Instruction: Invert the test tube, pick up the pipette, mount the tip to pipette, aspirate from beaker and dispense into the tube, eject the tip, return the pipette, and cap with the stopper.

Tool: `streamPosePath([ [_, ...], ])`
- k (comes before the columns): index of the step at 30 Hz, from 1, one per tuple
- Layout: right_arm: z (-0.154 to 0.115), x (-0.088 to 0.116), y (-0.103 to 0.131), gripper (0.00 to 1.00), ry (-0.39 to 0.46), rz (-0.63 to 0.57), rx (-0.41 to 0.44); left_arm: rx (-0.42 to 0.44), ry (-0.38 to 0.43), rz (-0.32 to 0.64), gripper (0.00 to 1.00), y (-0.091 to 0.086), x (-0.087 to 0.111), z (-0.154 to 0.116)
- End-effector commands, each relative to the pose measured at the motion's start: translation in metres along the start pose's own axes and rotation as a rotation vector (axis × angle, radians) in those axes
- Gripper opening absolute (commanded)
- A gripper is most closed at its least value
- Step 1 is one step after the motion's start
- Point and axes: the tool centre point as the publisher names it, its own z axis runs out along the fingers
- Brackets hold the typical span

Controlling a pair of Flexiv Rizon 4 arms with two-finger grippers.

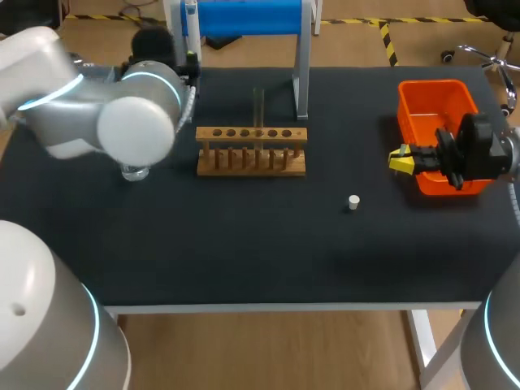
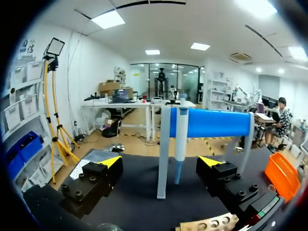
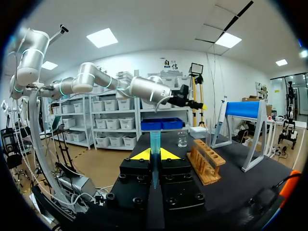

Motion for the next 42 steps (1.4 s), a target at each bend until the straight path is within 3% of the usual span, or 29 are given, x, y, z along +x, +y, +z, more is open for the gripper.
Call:
streamPosePath([
  [1,0.0,0.001,0.0,0.0,-0.002,-0.001,0.001,0.009,-0.185,0.002,1.0,-0.004,0.004,0.011],
  [9,0.0,0.001,0.0,0.0,-0.002,-0.001,0.001,0.034,-0.109,0.014,1.0,-0.015,0.003,0.023],
  [24,0.0,0.001,0.0,0.0,-0.002,-0.001,0.001,0.02,0.052,0.03,1.0,-0.021,0.012,0.039],
  [42,0.0,0.001,0.0,0.0,-0.002,-0.001,0.001,0.008,0.109,0.057,1.0,-0.03,0.052,0.072],
])
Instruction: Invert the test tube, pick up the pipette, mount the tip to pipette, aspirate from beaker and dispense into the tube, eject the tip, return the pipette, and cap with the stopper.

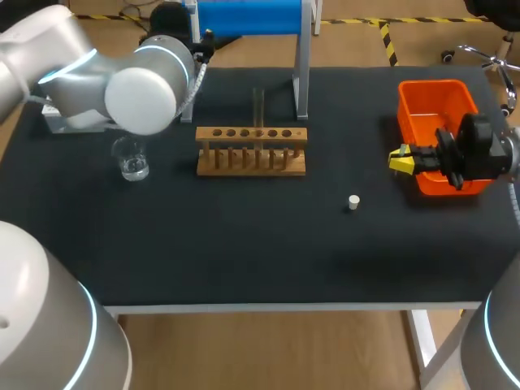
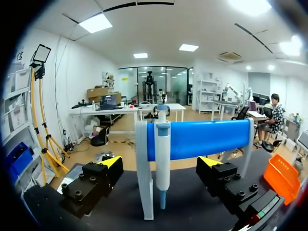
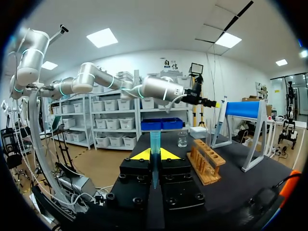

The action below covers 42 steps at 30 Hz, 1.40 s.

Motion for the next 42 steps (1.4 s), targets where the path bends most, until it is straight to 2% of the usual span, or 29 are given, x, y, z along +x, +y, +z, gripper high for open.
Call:
streamPosePath([
  [1,0.0,0.001,0.0,0.0,-0.002,-0.001,0.001,-0.014,-0.006,0.0,1.0,-0.002,0.011,0.017],
  [18,0.0,0.001,0.0,0.0,-0.002,-0.001,0.001,-0.021,-0.006,-0.005,1.0,-0.005,0.018,0.038],
  [20,0.0,0.001,0.0,0.0,-0.002,-0.001,0.001,-0.022,-0.004,-0.002,0.94,-0.005,0.018,0.04],
  [24,0.0,0.001,0.0,0.0,-0.002,-0.001,0.001,-0.024,-0.001,0.002,0.93,-0.006,0.017,0.043],
  [32,0.0,0.001,0.0,0.0,-0.002,-0.001,0.001,-0.026,0.0,0.0,0.75,-0.006,0.015,0.049],
  [33,0.0,0.001,0.0,0.0,-0.002,-0.001,0.001,-0.027,0.0,-0.001,0.69,-0.005,0.015,0.05],
  [34,0.0,0.001,0.0,0.0,-0.002,-0.001,0.001,-0.028,0.0,-0.001,0.53,-0.005,0.014,0.051],
  [35,0.0,0.001,0.0,0.0,-0.002,-0.001,0.001,-0.029,0.0,-0.001,0.49,-0.005,0.014,0.051],
  [42,0.0,0.001,0.0,0.0,-0.002,-0.001,0.001,-0.031,-0.005,-0.002,0.51,-0.004,0.011,0.053],
])
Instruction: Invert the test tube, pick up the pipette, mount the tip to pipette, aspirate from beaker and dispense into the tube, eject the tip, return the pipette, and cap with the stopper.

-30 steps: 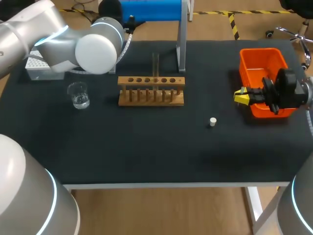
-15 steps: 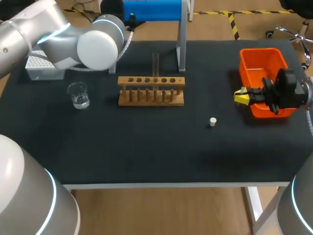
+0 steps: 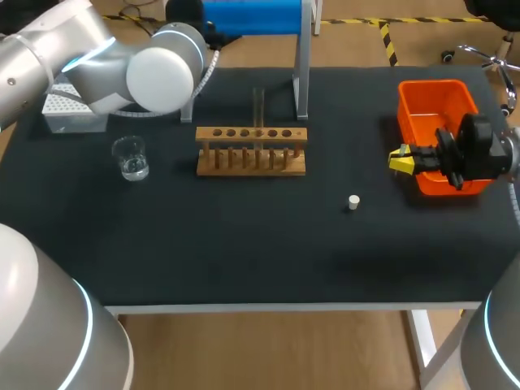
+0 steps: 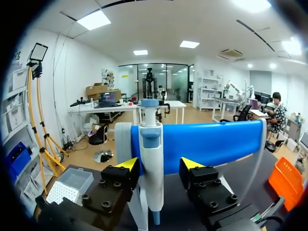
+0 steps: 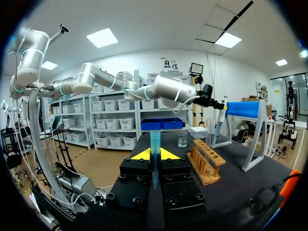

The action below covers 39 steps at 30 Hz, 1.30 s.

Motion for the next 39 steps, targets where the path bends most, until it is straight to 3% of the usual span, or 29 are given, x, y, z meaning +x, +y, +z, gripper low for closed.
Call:
streamPosePath([
  [1,0.0,0.001,0.0,0.0,-0.002,-0.001,0.001,-0.006,0.002,0.0,0.5,-0.001,-0.001,0.003],
  [8,0.0,0.001,0.0,0.0,-0.002,-0.001,0.001,-0.003,-0.004,0.001,0.54,-0.003,-0.004,0.005],
  [39,0.0,0.001,0.0,0.0,-0.002,-0.001,0.001,-0.007,-0.011,-0.008,0.48,-0.002,-0.004,0.016],
])
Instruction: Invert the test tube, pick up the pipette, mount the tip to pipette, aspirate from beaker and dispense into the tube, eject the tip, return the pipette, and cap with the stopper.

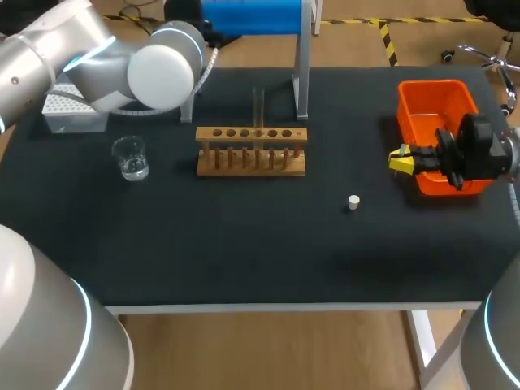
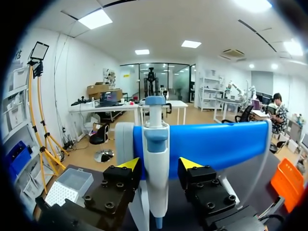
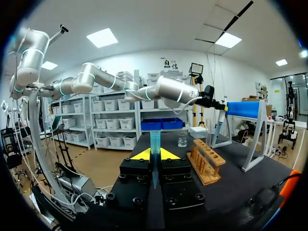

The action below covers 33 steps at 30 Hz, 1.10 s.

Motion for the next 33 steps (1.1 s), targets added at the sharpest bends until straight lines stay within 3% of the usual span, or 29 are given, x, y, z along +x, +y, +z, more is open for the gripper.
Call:
streamPosePath([
  [1,-0.0005,0.0012,0.0003,0.0,-0.002,-0.001,0.001,-0.004,0.001,-0.001,0.48,-0.0019,0.0011,0.0043],
  [27,-0.0005,0.0012,0.0003,0.0,-0.002,-0.001,0.001,0.013,-0.006,-0.022,0.47,-0.0018,-0.0009,0.0106],
  [30,-0.0005,0.0012,0.0003,0.0,-0.002,-0.001,0.001,0.013,-0.005,-0.023,0.4,-0.0016,-0.0012,0.0109],
  [33,-0.0005,0.0012,0.0003,0.0,-0.002,-0.001,0.001,0.012,-0.005,-0.024,0.27,-0.001,-0.0013,0.011],
])
